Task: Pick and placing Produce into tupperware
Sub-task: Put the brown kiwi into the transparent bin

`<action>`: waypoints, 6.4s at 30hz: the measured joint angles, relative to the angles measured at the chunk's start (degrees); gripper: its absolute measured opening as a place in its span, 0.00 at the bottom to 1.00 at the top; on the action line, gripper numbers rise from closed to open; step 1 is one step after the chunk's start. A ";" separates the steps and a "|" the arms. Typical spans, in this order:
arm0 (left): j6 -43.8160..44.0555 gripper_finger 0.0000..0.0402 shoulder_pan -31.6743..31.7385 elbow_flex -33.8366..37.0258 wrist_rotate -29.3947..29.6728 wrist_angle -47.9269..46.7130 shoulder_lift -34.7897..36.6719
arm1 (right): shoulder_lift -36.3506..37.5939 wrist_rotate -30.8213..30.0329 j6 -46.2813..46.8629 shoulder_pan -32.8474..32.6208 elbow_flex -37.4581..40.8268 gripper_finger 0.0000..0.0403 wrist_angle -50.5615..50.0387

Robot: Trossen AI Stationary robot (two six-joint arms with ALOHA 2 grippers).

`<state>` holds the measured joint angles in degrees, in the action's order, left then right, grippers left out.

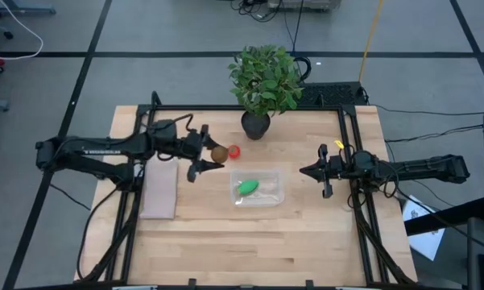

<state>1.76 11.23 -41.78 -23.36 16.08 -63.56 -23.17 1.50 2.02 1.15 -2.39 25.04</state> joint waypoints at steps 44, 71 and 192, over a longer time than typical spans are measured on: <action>0.95 0.60 1.87 -31.55 -15.14 -1.56 -30.02 | 0.00 0.00 -1.64 0.00 0.00 0.00 0.44; -19.29 0.60 2.11 -40.63 -4.94 -38.73 -31.46 | 0.00 0.00 -2.17 0.00 0.00 0.00 0.44; -83.82 0.60 -9.16 -68.19 18.34 -59.15 -71.63 | -3.92 -0.22 -4.68 0.00 0.00 0.00 2.99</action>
<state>-82.06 2.07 -109.97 -5.02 -43.07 -135.19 -27.09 1.28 -2.66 1.15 -2.39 28.03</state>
